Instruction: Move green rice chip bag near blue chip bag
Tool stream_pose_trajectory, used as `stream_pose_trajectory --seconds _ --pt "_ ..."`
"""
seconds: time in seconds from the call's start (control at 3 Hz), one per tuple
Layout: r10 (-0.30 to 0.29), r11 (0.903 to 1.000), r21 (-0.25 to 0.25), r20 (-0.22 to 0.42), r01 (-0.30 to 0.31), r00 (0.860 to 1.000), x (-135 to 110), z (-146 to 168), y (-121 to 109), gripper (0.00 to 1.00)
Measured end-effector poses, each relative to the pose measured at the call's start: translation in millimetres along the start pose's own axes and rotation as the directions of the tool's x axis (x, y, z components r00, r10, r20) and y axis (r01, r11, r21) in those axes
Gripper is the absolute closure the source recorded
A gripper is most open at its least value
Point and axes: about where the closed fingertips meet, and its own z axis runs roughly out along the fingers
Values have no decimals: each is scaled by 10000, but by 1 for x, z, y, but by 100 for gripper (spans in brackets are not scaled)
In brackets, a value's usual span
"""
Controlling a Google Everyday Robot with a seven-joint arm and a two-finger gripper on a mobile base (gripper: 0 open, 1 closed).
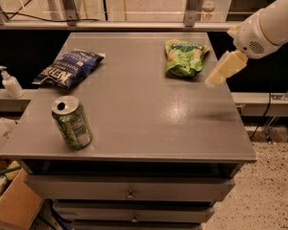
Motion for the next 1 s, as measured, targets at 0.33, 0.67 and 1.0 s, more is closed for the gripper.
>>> stream_pose_trajectory --seconds 0.33,0.67,1.0 --pt "943 9953 -329 1027 -914 9902 -5 33 -23 0" --pt "1532 9872 -715 1822 -1423 9713 -15 69 -37 0" --pt "1613 9860 -774 2176 -1478 9626 -18 96 -50 0"
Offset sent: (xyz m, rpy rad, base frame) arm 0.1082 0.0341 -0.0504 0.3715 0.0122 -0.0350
